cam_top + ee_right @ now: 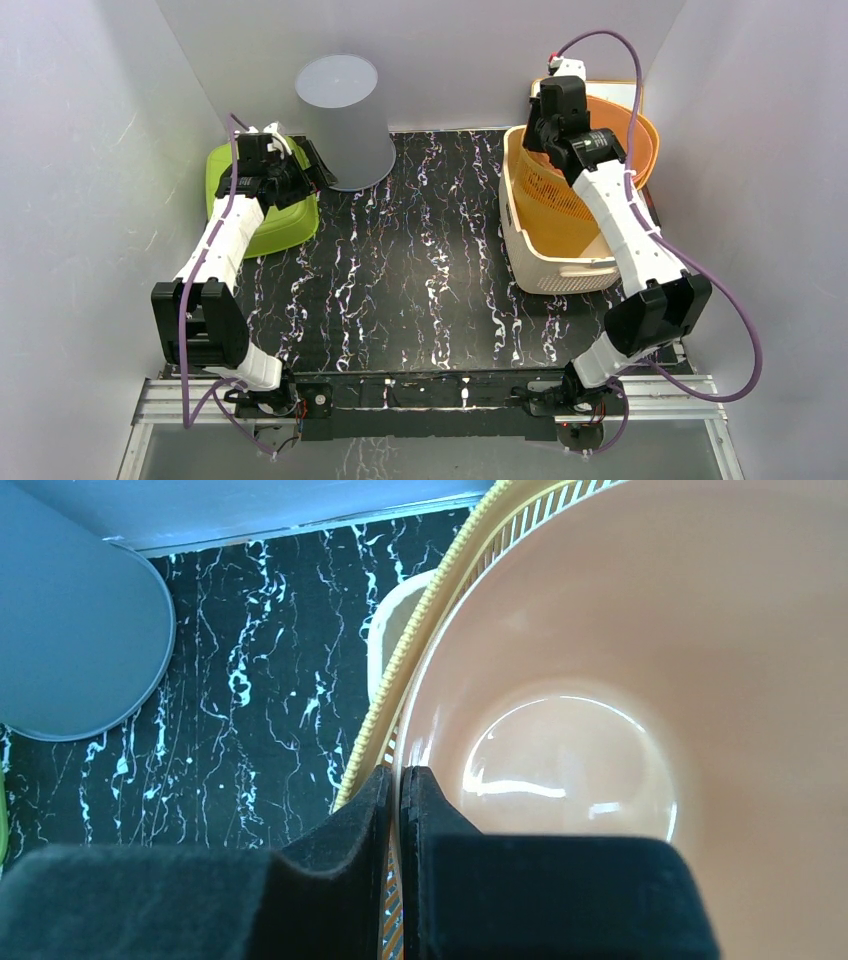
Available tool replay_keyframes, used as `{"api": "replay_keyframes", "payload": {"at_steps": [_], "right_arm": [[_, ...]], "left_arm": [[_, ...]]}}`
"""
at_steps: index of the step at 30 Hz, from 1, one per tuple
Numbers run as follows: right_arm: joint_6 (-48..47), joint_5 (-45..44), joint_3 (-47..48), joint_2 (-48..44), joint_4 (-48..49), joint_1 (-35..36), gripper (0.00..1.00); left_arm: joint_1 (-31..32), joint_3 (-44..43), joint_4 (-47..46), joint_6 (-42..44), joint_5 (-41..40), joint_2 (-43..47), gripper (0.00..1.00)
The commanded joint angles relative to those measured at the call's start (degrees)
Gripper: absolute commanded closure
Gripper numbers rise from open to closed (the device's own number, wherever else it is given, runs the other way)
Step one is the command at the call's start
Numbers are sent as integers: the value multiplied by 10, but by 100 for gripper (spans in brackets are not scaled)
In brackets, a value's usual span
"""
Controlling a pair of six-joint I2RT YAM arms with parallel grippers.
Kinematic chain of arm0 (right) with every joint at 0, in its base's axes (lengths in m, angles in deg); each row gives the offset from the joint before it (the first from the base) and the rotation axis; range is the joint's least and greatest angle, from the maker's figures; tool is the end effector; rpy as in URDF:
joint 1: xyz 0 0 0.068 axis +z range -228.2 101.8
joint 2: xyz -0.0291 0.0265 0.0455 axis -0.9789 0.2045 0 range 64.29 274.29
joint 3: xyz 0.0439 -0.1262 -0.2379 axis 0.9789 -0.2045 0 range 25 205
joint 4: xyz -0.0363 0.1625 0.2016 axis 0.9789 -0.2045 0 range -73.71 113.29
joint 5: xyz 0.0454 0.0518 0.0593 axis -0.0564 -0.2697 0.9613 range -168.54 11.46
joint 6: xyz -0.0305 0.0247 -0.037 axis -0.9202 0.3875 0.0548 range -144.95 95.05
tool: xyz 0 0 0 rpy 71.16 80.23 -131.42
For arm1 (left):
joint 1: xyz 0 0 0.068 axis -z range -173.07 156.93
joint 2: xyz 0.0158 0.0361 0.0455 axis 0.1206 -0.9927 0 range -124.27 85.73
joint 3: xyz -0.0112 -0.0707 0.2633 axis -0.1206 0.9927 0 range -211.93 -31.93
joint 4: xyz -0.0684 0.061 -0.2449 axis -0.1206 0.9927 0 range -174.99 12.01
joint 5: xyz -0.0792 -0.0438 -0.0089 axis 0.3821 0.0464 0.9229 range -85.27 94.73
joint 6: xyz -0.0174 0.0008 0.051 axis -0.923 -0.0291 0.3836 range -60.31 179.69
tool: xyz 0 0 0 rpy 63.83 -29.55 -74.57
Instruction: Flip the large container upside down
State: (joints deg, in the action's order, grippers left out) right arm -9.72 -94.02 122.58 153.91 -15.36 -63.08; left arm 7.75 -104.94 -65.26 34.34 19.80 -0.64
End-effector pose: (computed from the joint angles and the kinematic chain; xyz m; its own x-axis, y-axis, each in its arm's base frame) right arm 0.3362 0.0811 0.4156 -0.4833 0.1315 -0.8655 0.1007 0.9904 0.0943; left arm 0.3463 -0.0143 0.3197 -0.5924 -0.4049 -0.6965 -0.0243 0.8731 -0.4870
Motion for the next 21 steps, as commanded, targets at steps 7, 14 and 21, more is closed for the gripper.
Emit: {"api": "replay_keyframes", "payload": {"at_steps": [7, 14, 21], "right_arm": [[-34, -91, 256, -20, -45, -11, 100], [-62, -88, 223, -110, 64, -12, 100], [-71, -51, 228, -170, 163, -11, 100]], "left_arm": [[-5, 1, 4, 3, 13, 26, 2], [-7, -17, 2, 2, 21, 18, 2], [-13, -47, -8, -13, 31, 14, 2]]}}
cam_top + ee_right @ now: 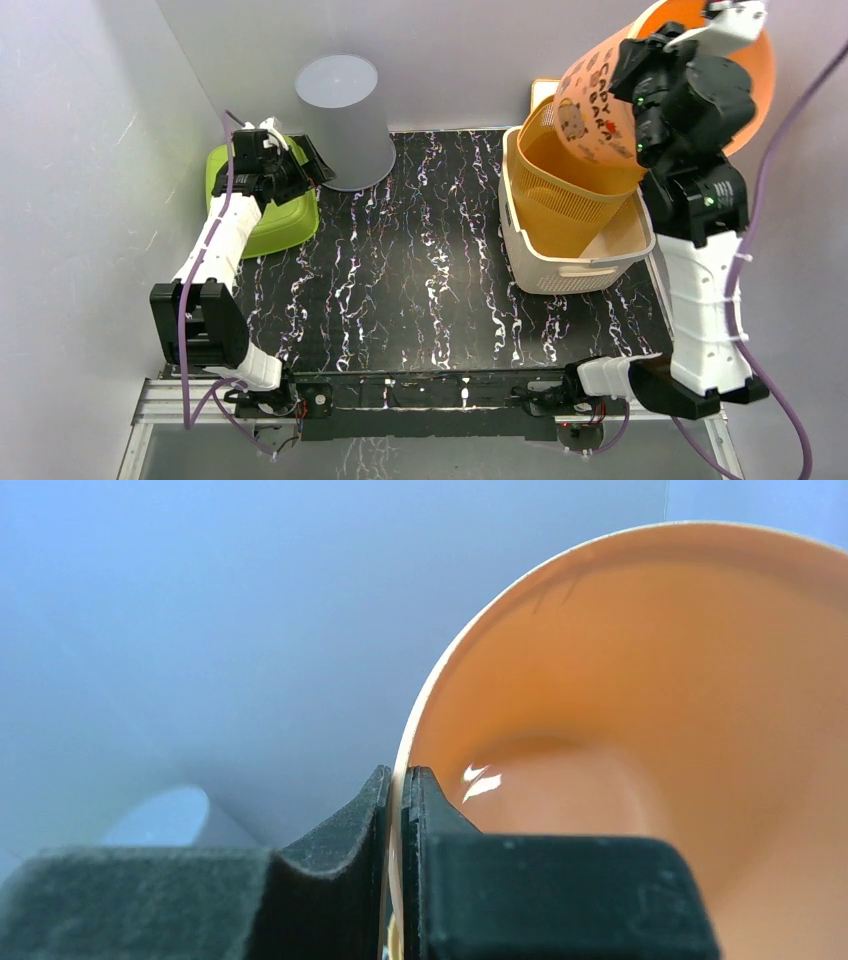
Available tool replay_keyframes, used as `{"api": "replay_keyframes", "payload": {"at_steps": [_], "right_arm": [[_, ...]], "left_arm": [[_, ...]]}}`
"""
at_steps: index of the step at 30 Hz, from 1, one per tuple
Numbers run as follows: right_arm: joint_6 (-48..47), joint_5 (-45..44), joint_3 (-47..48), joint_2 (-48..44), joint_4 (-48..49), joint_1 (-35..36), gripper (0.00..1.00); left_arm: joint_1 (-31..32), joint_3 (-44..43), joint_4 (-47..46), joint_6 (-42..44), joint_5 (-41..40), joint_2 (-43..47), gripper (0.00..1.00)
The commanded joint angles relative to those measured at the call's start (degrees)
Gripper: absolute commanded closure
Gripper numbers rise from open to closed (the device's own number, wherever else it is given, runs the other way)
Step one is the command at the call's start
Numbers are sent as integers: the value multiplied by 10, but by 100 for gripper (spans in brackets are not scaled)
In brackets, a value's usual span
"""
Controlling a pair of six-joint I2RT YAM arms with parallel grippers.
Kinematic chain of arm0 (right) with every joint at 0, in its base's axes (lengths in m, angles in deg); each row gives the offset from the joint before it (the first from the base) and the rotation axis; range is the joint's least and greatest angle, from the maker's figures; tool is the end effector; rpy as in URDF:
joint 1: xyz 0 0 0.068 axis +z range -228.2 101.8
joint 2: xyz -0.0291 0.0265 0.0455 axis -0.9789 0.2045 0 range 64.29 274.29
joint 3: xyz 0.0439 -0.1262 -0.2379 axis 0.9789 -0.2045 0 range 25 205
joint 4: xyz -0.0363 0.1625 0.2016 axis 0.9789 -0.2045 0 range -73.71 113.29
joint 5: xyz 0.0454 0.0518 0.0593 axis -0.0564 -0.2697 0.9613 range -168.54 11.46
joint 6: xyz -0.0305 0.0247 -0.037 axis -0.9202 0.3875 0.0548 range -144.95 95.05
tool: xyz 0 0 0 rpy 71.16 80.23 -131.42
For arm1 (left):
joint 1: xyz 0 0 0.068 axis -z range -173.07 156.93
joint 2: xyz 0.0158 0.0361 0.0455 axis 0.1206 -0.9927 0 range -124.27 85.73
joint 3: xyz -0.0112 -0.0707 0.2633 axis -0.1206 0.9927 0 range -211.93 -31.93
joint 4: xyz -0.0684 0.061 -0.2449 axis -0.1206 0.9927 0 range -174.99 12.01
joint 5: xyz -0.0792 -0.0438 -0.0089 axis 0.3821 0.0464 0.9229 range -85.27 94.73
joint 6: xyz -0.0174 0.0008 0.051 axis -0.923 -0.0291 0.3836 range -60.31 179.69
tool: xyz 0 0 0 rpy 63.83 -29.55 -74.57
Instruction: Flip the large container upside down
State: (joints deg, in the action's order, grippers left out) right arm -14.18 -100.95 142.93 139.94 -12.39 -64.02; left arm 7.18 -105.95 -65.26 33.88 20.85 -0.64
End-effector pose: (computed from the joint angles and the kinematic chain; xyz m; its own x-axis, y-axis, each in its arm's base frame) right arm 0.1989 0.0363 0.5908 0.1358 0.2123 -0.9677 0.1175 0.9664 0.2285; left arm 0.3472 -0.0115 0.3259 -0.5823 -0.4157 -0.6987 -0.0155 0.8649 -0.5016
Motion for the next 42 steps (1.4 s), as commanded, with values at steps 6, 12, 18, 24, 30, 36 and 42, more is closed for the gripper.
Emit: {"api": "replay_keyframes", "payload": {"at_steps": [6, 12, 18, 24, 30, 36, 42], "right_arm": [[18, 113, 11, -48, 209, -2, 100], [72, 240, 73, 14, 204, -2, 100], [165, 364, 99, 80, 231, 0, 100], [163, 406, 104, 139, 231, 106, 100], [147, 404, 60, 167, 216, 236, 100], [234, 412, -124, 106, 298, 278, 100], [313, 487, -246, 96, 359, 282, 100]], "left_arm": [[-11, -62, -1, -10, 22, 19, 2], [-39, -94, -4, -29, 26, 20, 2], [-52, -180, 34, -26, -20, 9, 2], [-53, -197, 60, -14, -83, 19, 2], [-55, -212, 73, -1, -122, 27, 2], [-54, -241, 84, 18, -147, 24, 2], [-55, -262, 81, 25, -145, 12, 2]]}}
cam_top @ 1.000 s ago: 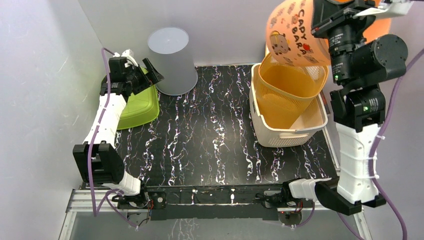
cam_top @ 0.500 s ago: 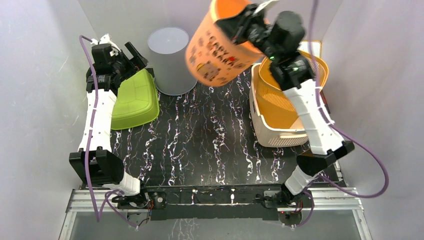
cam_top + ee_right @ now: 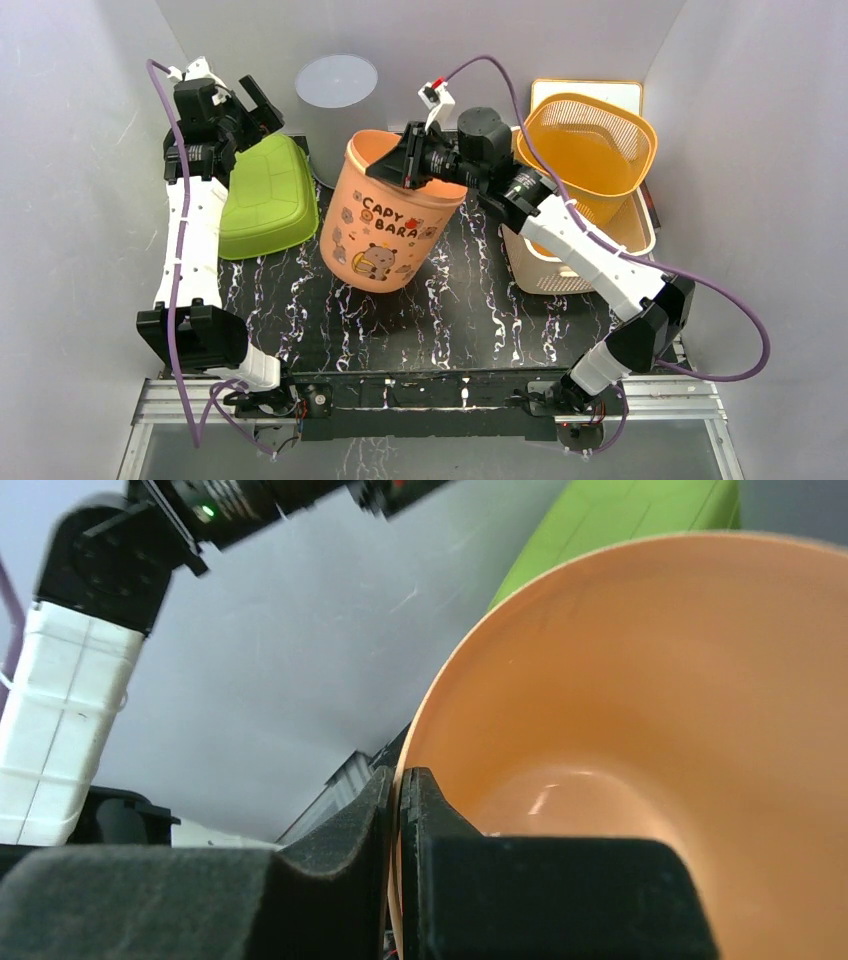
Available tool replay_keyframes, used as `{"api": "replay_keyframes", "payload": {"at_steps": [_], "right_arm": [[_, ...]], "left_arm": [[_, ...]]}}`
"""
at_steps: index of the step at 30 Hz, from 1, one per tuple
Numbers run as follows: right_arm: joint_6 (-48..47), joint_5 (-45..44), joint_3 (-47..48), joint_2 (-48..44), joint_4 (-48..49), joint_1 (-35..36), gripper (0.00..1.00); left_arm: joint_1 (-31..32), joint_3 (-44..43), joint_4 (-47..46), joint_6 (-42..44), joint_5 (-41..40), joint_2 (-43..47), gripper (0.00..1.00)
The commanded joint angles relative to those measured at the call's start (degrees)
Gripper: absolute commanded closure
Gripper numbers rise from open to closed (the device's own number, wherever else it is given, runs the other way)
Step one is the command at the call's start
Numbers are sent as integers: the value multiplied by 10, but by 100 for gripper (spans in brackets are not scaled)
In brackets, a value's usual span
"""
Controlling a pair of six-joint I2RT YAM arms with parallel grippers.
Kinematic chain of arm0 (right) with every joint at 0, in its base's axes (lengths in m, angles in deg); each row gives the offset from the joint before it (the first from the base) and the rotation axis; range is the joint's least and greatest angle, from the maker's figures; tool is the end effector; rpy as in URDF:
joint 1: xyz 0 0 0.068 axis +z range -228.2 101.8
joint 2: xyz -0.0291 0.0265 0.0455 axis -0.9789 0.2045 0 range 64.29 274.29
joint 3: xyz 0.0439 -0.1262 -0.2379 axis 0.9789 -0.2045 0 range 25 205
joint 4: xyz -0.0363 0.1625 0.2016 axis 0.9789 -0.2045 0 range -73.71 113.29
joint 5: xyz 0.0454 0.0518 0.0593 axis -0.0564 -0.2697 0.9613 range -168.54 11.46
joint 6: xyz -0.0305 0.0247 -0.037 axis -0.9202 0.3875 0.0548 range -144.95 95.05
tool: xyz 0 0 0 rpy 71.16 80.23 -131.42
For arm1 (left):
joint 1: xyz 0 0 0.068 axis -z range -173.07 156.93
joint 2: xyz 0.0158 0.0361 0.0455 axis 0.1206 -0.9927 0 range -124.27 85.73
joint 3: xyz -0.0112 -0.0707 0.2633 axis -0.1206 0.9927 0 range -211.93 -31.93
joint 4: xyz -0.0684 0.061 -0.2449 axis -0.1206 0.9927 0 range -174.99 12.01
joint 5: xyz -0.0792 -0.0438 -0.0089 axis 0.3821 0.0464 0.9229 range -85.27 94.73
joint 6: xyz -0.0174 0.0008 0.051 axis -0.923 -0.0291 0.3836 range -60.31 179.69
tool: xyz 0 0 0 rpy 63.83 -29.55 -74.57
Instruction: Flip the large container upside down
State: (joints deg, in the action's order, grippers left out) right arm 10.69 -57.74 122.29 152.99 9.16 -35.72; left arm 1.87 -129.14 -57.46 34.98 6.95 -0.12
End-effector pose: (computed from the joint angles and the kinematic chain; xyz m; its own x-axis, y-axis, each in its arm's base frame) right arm 0.2526 0.2485 0.4630 -0.5776 0.2097 -0.7890 -0.6834 0.4044 0.6078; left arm 0.3334 0.0280 0.4535 -0.2306 -0.4397 -0.8680 -0.1622 0.8970 -0.4113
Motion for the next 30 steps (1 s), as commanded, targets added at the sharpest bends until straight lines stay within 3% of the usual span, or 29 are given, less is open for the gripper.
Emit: {"api": "replay_keyframes", "payload": {"at_steps": [1, 8, 22, 30], "right_arm": [[79, 71, -56, -30, 160, 0, 100], [128, 124, -96, 10, 233, 14, 100], [354, 208, -147, 151, 487, 39, 100], [525, 217, -236, 205, 688, -15, 100]], "left_arm": [[-2, -33, 2, 14, -2, 5, 2], [-2, -57, 8, 23, -9, 6, 2], [-2, -34, 8, 28, -2, 14, 2], [-2, -28, 13, 38, -11, 10, 2]]}}
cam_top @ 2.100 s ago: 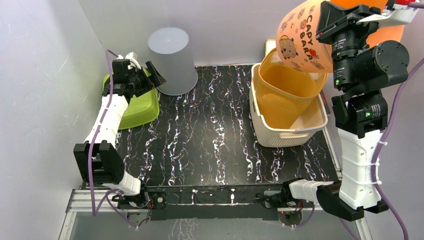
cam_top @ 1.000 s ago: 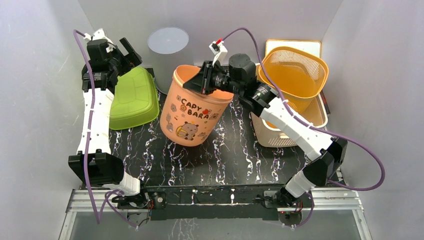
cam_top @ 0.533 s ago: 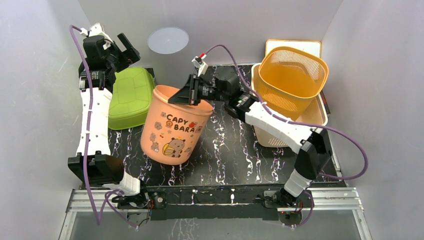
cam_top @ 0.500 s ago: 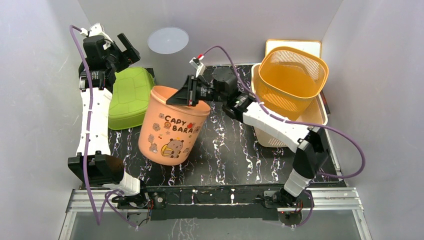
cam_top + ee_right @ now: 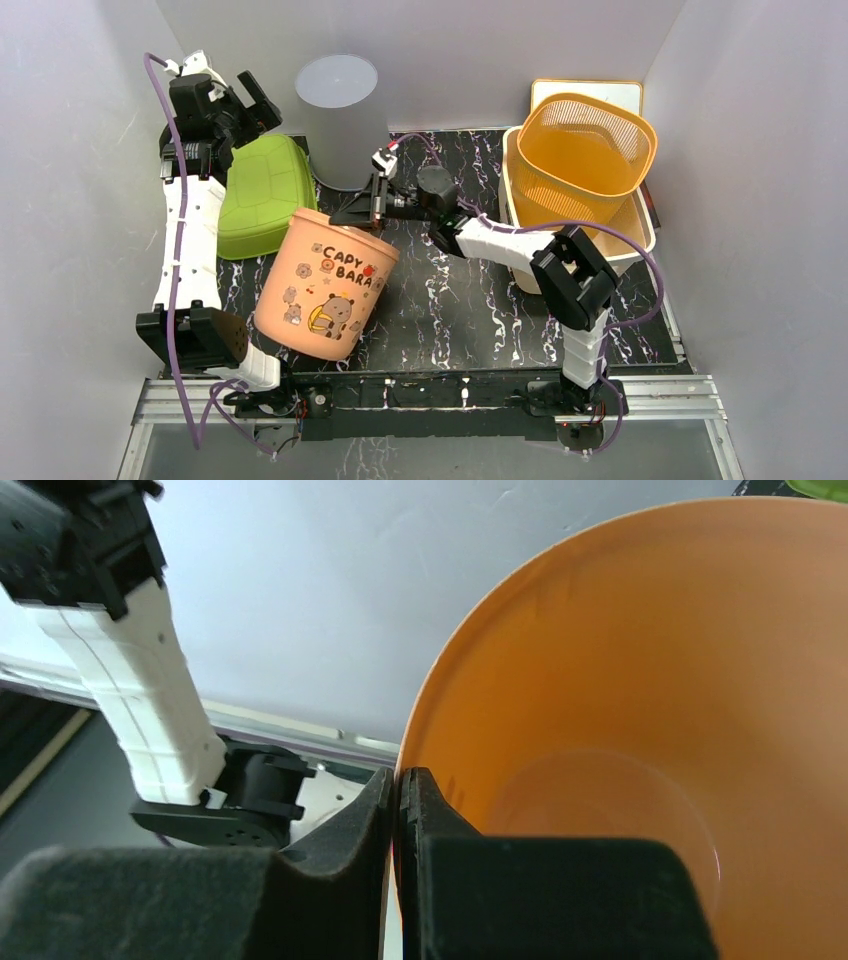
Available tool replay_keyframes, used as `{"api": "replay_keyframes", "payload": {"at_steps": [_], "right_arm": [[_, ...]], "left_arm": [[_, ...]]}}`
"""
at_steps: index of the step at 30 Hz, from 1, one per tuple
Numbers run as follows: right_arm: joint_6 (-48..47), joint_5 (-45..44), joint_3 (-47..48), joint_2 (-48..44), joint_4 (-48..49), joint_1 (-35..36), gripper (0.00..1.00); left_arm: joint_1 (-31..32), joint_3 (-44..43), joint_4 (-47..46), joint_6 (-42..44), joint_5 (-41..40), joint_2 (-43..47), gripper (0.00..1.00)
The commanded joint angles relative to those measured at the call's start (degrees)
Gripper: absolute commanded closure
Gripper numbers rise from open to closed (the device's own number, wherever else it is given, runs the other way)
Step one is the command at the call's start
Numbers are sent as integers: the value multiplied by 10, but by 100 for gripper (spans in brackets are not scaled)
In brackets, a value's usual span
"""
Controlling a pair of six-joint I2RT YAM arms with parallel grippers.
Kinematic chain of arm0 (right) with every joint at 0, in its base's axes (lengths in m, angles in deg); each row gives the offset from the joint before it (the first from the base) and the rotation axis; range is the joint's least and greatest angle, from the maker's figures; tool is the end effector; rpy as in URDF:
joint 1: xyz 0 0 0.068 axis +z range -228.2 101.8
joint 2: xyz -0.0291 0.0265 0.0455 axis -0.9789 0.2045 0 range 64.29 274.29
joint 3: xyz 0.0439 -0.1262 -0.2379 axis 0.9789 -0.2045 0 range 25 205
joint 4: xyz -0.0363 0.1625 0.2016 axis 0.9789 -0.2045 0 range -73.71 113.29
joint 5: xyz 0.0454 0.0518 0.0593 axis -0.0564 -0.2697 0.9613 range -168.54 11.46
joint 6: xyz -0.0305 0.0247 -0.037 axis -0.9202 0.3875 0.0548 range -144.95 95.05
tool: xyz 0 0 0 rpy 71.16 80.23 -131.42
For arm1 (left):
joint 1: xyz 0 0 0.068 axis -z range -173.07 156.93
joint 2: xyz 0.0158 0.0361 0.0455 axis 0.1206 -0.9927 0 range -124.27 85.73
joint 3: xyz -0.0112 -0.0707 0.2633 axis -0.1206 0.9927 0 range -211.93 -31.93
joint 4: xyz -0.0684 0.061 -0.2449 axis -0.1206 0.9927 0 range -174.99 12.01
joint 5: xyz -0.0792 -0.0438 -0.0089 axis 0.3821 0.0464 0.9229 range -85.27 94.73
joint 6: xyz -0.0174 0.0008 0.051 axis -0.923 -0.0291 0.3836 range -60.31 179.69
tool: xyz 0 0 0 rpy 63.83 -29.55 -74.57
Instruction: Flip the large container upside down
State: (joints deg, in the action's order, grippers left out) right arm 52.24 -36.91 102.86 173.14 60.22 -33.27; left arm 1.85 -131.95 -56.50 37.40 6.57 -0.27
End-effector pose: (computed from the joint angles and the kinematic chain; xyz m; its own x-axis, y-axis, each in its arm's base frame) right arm 0.2992 0.3320 0.2990 -0.9546 0.0773 -0.2876 -0.2922 -0.0574 0.9546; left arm 0.3297 0.0281 0.4672 -0.2084 -0.3991 -0.8929 -0.1475 0.9153 -0.3747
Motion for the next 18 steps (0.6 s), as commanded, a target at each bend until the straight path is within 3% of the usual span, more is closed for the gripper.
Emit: {"api": "replay_keyframes", "payload": {"at_steps": [1, 11, 18], "right_arm": [[121, 13, -62, 10, 196, -54, 100], [192, 84, -154, 83, 317, -174, 100], [118, 121, -154, 139, 249, -241, 100]], "left_arm": [[-2, 1, 4, 14, -9, 10, 2], [-1, 1, 8, 18, -6, -6, 2], [-1, 10, 13, 24, -14, -9, 2]]}}
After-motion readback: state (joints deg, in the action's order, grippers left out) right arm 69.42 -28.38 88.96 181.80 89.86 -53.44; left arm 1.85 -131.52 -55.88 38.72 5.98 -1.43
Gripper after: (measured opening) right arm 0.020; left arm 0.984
